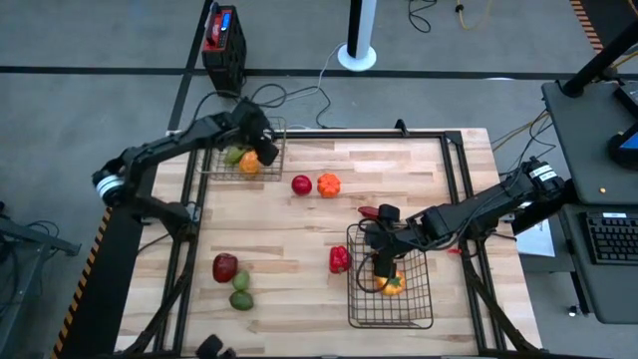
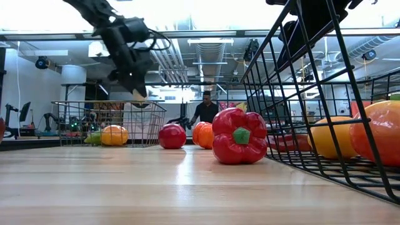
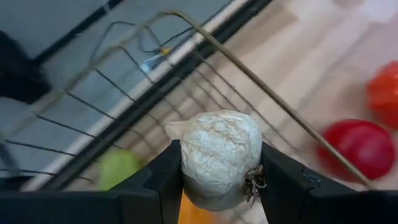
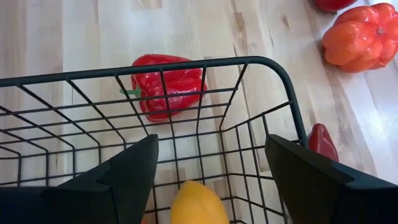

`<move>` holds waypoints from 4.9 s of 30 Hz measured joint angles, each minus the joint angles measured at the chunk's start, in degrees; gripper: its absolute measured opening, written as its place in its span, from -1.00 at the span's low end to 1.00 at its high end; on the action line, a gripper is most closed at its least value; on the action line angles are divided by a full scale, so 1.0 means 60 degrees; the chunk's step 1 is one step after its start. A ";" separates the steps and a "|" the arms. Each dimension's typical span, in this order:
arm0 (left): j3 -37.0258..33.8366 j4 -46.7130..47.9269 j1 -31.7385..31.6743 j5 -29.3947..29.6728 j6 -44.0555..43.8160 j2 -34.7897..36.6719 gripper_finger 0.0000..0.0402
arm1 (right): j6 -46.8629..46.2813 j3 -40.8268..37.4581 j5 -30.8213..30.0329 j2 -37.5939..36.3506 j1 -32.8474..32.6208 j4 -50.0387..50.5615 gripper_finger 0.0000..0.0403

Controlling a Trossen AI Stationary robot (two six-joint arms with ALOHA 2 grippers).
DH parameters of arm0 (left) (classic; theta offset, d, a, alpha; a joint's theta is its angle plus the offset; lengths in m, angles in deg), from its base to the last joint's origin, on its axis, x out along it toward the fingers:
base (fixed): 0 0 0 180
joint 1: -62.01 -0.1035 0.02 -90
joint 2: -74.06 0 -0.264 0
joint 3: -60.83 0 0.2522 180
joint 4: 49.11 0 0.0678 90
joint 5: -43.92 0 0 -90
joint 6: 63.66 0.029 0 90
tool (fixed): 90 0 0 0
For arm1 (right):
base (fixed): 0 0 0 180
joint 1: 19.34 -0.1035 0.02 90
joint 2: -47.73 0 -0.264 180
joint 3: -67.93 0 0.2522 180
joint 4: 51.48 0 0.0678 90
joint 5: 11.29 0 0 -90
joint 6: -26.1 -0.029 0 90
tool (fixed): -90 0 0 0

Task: Sort produce into baskets
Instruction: Put the white garlic into the gold wire basket, then put the bottom green lime into the black wire basket

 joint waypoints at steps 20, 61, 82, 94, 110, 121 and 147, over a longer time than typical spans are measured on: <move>0.0546 0.0270 -0.0386 0.0122 0.0634 -0.2170 -0.26 | 0.0025 0.0000 0.0004 0.0000 0.0000 0.0007 0.36; 0.0524 0.0214 -0.0394 0.1129 0.0300 -0.2675 0.03 | 0.0062 -0.0011 -0.0215 0.0000 0.0000 0.0007 0.40; 0.1526 0.2747 0.0687 0.1119 -0.0344 -0.1755 0.06 | 0.0113 -0.0015 -0.0222 0.0000 0.0000 0.0005 0.41; 0.1128 0.4309 0.4567 0.1025 -0.2773 0.0680 0.06 | 0.0157 -0.0015 -0.0233 0.0000 -0.0001 -0.0070 0.35; 0.1128 0.4543 1.0739 0.0525 -0.7136 0.0920 0.06 | 0.0162 -0.0015 -0.0224 0.0001 -0.0002 -0.0424 0.38; 0.1128 0.4229 1.3233 0.0271 -0.7633 -0.0174 0.06 | 0.0138 -0.0015 -0.0218 0.0003 -0.0004 -0.0573 0.43; 0.1287 0.3994 1.5342 0.0295 -0.9288 -0.2539 0.38 | 0.0002 -0.0015 -0.0168 0.0002 -0.0004 -0.0627 0.52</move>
